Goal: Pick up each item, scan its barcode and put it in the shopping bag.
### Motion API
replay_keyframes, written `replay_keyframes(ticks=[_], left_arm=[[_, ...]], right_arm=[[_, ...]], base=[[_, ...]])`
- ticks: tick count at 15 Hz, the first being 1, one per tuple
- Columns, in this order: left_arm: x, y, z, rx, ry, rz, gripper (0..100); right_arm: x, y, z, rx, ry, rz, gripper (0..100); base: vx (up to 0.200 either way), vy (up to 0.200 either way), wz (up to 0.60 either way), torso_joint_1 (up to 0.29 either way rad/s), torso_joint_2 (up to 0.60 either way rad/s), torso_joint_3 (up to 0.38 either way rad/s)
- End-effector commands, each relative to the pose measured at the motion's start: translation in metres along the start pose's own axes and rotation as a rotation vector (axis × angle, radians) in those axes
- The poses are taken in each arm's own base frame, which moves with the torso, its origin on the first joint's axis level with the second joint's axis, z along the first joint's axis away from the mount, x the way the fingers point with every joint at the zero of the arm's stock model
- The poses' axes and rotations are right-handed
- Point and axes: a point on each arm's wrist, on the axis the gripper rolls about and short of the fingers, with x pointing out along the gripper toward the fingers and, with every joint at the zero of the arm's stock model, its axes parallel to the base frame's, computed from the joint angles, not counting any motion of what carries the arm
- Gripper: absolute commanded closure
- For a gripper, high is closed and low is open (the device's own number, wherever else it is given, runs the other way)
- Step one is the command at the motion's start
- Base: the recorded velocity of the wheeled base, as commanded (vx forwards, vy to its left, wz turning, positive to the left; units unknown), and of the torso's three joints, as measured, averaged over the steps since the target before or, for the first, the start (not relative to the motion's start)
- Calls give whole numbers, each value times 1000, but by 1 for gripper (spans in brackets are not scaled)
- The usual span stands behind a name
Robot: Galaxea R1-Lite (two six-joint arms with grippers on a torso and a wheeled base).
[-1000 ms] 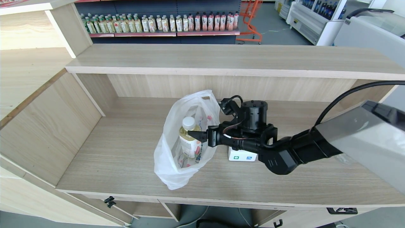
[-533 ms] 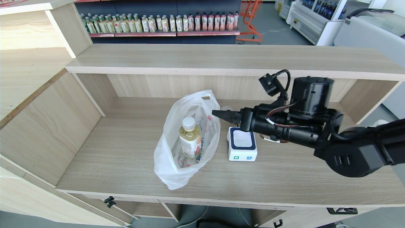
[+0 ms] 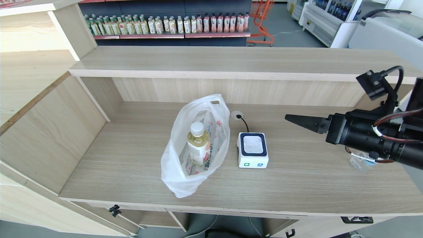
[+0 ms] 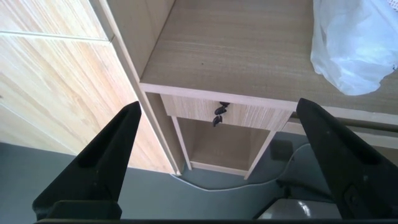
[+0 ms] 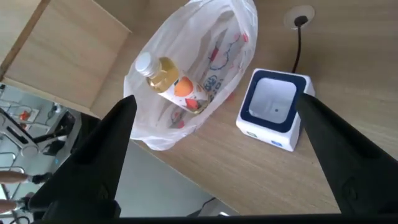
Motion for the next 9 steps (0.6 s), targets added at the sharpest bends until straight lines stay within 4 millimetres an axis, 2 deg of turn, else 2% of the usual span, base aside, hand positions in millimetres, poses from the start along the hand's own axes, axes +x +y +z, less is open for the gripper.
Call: replay_keyframes(ticks=[1, 3, 6, 9], left_arm=[[0, 0, 0, 0, 0, 1, 0], [0, 0, 0, 0, 1, 1, 0], [0, 0, 0, -2, 0, 1, 0], [0, 0, 0, 0, 1, 1, 0]], right_arm=[[-22, -4, -2, 2, -22, -40, 0], [-26, -4, -6, 3, -17, -47, 0], [-25, -5, -8, -7, -9, -52, 0], [-26, -6, -12, -4, 2, -55, 0]], base=[[0, 0, 0, 0, 0, 0], [0, 0, 0, 0, 0, 0], [-200, 0, 0, 7, 7, 4], [0, 0, 0, 0, 0, 0]])
